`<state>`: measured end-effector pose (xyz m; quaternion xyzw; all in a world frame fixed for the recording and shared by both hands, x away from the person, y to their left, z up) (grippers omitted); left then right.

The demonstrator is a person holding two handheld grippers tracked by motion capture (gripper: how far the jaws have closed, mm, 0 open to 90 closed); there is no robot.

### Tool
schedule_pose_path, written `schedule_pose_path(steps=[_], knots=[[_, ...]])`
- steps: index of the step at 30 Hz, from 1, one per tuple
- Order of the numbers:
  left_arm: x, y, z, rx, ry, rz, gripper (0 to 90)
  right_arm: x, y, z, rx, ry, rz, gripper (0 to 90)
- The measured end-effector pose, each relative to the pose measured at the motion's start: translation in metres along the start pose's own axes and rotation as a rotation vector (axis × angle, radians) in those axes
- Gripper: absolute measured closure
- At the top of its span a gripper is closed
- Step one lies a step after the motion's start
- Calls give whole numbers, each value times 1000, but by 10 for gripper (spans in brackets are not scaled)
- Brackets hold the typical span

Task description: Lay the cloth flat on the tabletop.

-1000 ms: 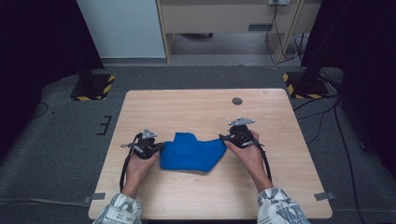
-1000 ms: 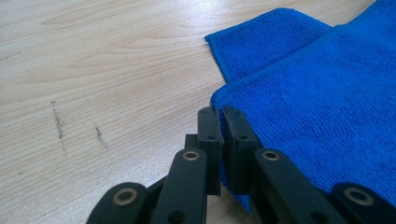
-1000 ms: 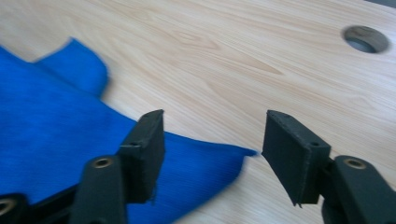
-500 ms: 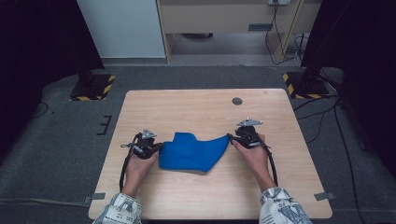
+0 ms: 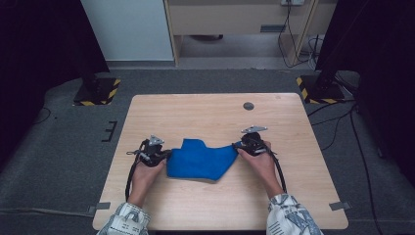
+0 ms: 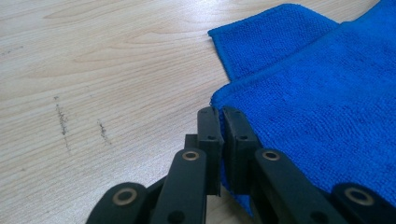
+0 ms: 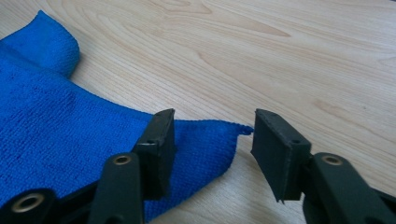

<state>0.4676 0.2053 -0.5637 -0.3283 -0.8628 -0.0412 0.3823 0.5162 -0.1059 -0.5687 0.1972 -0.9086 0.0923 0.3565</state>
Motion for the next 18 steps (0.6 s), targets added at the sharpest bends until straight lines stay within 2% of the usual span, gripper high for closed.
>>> schedule_pose_path(steps=[2, 3, 4, 7, 11, 14, 18], knots=[[0, 0, 0, 1, -2, 0, 858, -1, 2, 0, 5, 2, -3, 544], [0, 1, 0, 3, -1, 1, 857, -1, 4, 1, 18, 15, 0, 602], [0, 1, 0, 3, -1, 1, 857, -1, 4, 1, 18, 15, 0, 602], [0, 1, 0, 1, -3, 1, 857, 0, 5, 2, 22, 9, -2, 728], [0, 1, -1, 3, -13, 6, 857, 5, 5, 2, 38, -1, -10, 825], [-1, -1, -2, 7, -21, 15, 856, 10, 4, 3, 30, -11, -18, 864], [-2, -3, -4, -3, -28, 21, 856, 16, 2, 3, 29, -27, -25, 868]])
Point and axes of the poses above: each handheld gripper's, and its own axes: x roughly backward along the jaws, z roughly out of its underside, y roughly to its left, the point moved 7 cm from there along -x, roughly forward along the jaws, and after that the axes turned 9 degrees about z, right-handed, at the moved point
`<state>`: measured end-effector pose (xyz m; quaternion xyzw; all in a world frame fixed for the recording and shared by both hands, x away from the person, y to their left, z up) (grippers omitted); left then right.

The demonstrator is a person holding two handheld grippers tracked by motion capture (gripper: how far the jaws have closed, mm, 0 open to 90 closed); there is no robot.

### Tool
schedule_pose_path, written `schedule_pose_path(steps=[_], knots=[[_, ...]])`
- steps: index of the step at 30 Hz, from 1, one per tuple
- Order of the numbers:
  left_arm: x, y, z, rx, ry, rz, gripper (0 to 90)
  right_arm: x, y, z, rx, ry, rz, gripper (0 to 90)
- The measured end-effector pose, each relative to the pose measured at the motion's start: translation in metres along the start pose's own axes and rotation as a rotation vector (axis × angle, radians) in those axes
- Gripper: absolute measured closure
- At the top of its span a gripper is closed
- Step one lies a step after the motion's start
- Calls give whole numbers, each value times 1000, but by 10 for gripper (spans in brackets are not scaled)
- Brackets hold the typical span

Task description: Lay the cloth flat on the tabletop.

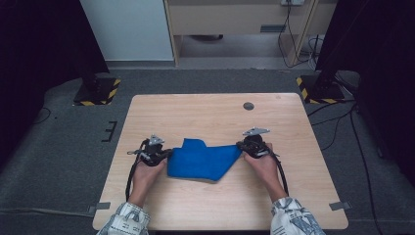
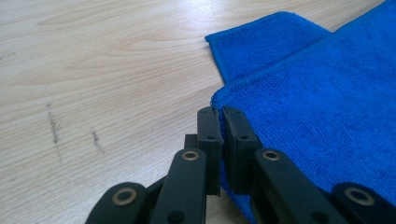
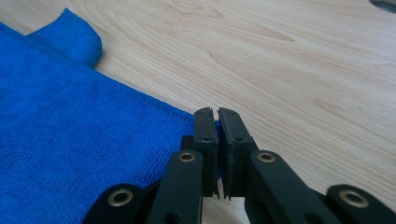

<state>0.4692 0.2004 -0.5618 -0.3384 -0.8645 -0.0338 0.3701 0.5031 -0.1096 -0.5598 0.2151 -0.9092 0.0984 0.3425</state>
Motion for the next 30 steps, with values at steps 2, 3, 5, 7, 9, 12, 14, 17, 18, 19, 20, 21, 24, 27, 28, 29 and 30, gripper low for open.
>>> schedule_pose_path(steps=[2, 3, 5, 7, 9, 12, 14, 17, 18, 19, 20, 21, 24, 27, 28, 29, 30], knots=[[-3, -5, -5, 16, -26, 45, 858, 9, -4, -3, -1, -24, -1, 868], [-4, -5, -7, 19, -32, 46, 858, 12, -6, -5, -2, -32, -1, 868], [-6, -6, -12, 26, -38, 58, 858, 19, -12, -8, -4, -49, 3, 868], [-8, -8, -19, 35, -51, 74, 858, 23, -18, -10, -6, -55, 11, 869], [-12, -11, -27, 23, -49, 80, 858, 26, -25, -11, -15, -61, 17, 870], [-18, -14, -37, 7, -45, 82, 857, 26, -31, -12, -20, -66, 24, 870], [-24, -16, -46, -5, -38, 86, 858, 26, -40, -15, -38, -72, 34, 870], [-29, -20, -57, -24, -41, 88, 862, 27, -47, -17, -49, -79, 42, 870], [-29, -22, -60, -28, -40, 92, 865, 27, -49, -18, -53, -82, 44, 871], [-30, -23, -64, -33, -41, 95, 866, 29, -51, -19, -54, -88, 42, 871], [-30, -24, -67, -38, -44, 96, 867, 30, -52, -19, -58, -88, 40, 871], [-29, -26, -70, -45, -44, 94, 868, 32, -53, -20, -57, -93, 40, 872], [-24, -31, -80, -67, -56, 93, 870, 41, -57, -26, -67, -114, 43, 873], [-19, -34, -85, -77, -61, 93, 871, 49, -59, -32, -66, -132, 43, 874], [-16, -36, -88, -81, -67, 91, 871, 54, -59, -34, -67, -144, 44, 873], [-13, -38, -91, -83, -77, 92, 871, 58, -59, -37, -62, -153, 44, 874], [-9, -40, -94, -89, -83, 89, 871, 63, -59, -40, -60, -162, 43, 873]])
Point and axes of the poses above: each handheld gripper's, and its own axes: x roughly backward along the jaws, z roughly out of its underside, y roughly to its left, the point moved 7 cm from there along -x, roughly forward along the jaws, and after that the axes turned 9 degrees about z, right-handed, at the moved point
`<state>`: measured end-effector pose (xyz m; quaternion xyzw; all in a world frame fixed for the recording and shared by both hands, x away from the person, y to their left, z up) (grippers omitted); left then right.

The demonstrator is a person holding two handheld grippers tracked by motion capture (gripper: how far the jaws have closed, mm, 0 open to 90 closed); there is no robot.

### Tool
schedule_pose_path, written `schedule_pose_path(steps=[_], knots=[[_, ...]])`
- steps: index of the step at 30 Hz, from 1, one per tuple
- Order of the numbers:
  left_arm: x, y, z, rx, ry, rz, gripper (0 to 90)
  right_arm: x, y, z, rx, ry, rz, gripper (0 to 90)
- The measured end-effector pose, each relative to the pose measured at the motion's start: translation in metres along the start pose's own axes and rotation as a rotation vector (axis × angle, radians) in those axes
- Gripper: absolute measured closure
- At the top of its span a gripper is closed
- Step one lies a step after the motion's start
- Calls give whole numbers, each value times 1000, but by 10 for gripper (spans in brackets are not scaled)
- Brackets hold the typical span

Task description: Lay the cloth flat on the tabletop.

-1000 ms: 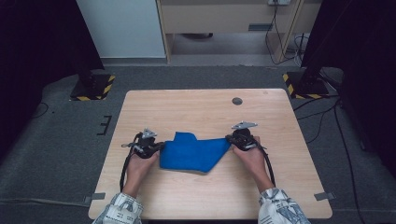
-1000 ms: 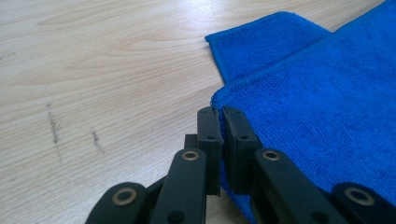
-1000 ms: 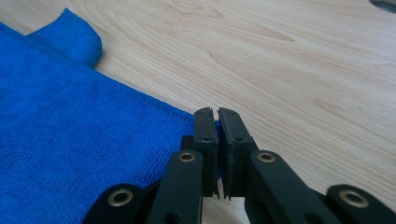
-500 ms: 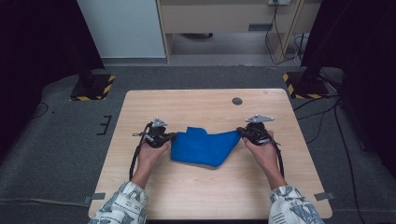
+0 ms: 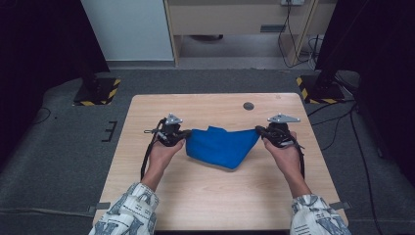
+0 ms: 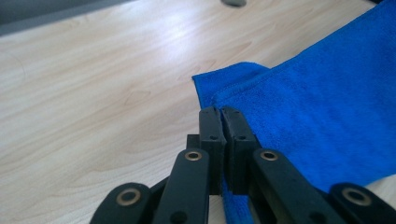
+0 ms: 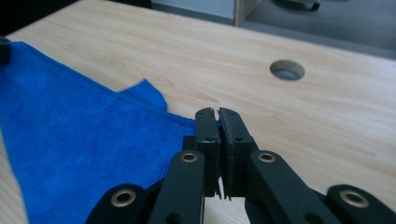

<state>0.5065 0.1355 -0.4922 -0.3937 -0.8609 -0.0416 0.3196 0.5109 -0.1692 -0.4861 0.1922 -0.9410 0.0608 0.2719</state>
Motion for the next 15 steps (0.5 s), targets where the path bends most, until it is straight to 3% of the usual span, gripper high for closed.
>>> schedule_pose_path(steps=[6, 15], knots=[[20, -9, -17, -19, -31, -15, 871, 22, 4, -15, 17, -37, 8, 874], [40, -16, -35, -44, -72, -32, 872, 38, 7, -31, 25, -73, 15, 874]])
Point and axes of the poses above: each handheld gripper's, and its own axes: x roughly backward along the jaws, z roughly out of its underside, y roughly to its left, the point moved 7 cm from there along -x, roughly forward along the jaws, and after that the axes turned 9 degrees about z, right-handed, at the moved point
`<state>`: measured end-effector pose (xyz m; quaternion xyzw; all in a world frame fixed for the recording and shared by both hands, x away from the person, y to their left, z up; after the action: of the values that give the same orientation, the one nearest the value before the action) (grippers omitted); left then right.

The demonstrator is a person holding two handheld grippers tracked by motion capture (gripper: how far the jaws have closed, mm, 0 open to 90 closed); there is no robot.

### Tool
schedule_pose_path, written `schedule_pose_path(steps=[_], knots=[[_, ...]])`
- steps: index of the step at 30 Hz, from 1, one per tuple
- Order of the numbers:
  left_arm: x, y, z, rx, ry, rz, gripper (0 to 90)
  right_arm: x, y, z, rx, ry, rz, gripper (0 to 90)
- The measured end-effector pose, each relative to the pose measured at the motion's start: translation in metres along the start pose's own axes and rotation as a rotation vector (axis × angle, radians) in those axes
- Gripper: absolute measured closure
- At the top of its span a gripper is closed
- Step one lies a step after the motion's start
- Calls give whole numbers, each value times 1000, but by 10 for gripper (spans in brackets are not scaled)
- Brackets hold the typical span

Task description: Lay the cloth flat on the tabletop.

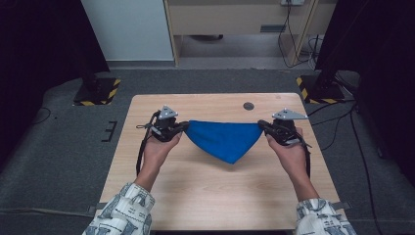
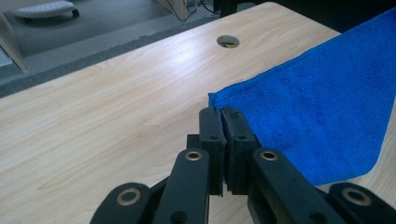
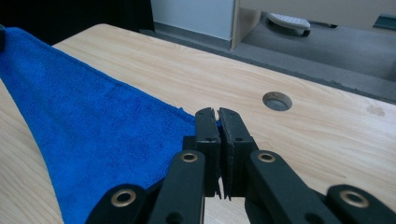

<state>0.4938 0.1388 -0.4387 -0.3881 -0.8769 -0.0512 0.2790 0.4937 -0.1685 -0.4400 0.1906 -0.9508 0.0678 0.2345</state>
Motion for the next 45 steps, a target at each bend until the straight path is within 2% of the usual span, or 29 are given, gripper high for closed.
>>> schedule_pose_path(steps=[13, 19, 21, 27, 32, 35, 43, 45], knots=[[21, -13, -22, -38, -50, -23, 873, 30, -6, -30, 26, -57, 20, 874], [28, -18, -29, -55, -68, -22, 873, 36, -8, -36, 17, -75, 22, 874], [33, -20, -33, -76, -71, -30, 873, 40, -7, -38, 11, -91, 18, 874], [38, -25, -35, -92, -84, -29, 872, 44, -4, -38, 16, -102, 12, 874], [40, -25, -31, -85, -90, -24, 873, 41, -1, -34, 22, -103, 5, 874], [47, -29, -29, -92, -99, -16, 872, 43, 1, -31, 21, -112, -2, 874], [67, -44, -32, -134, -123, -17, 871, 66, 4, -28, 17, -157, -10, 874], [72, -50, -35, -162, -115, -24, 871, 73, 4, -28, 16, -165, -10, 874]])
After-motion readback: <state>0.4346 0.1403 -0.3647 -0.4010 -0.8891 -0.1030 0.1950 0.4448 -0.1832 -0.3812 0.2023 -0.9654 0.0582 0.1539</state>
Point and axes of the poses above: each handheld gripper's, and its own axes: x roughly backward along the jaws, z roughly out of its underside, y roughly to its left, the point moved 7 cm from there along -x, roughly forward along the jaws, and after that the axes turned 9 degrees about z, right-handed, at the moved point
